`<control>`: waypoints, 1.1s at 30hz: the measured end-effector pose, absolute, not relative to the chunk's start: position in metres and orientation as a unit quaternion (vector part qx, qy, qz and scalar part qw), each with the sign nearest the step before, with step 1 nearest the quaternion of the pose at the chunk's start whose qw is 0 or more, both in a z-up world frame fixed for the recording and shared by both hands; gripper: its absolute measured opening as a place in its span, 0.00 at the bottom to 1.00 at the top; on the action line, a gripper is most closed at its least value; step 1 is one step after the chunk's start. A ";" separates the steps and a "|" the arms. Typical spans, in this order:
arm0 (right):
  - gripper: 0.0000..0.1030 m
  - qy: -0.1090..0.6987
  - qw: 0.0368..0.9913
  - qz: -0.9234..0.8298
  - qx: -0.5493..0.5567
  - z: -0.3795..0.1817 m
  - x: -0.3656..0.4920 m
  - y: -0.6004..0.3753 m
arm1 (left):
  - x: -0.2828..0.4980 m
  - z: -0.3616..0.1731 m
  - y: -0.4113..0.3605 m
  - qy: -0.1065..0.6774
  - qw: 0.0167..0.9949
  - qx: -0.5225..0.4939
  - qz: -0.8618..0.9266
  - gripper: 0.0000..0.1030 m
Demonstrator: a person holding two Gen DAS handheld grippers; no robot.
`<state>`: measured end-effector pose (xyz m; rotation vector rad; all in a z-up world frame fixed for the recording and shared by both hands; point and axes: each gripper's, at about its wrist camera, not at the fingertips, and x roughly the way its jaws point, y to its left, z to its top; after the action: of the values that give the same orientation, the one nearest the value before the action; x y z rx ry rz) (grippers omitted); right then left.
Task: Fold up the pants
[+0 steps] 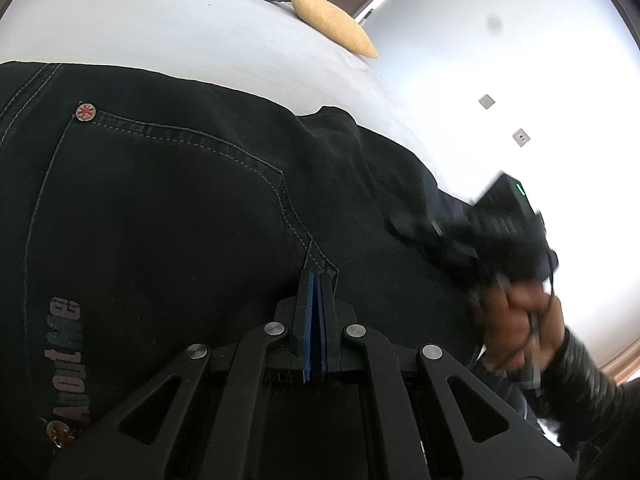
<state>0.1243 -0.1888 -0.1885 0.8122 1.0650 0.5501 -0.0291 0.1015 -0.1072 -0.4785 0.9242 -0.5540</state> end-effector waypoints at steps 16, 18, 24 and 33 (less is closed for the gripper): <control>0.00 0.340 0.797 0.023 0.499 -0.177 -0.057 -0.438 | -0.049 -0.109 0.114 0.429 0.839 -0.232 -0.241 0.02; 0.00 0.296 0.801 -0.048 0.517 -0.162 -0.075 -0.482 | -0.049 -0.104 0.120 0.425 0.842 -0.242 -0.229 0.02; 0.33 0.228 0.834 -0.115 0.489 -0.108 -0.084 -0.488 | -0.030 -0.068 0.112 0.390 0.858 -0.245 -0.228 0.02; 0.44 0.360 0.792 0.118 0.479 -0.149 0.060 -0.323 | 0.048 -0.071 0.004 0.438 0.817 -0.210 -0.312 0.02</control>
<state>0.0602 -0.3231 -0.1491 1.0296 0.7737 0.2540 0.0481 0.0044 -0.0707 -0.4479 0.9330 -0.6648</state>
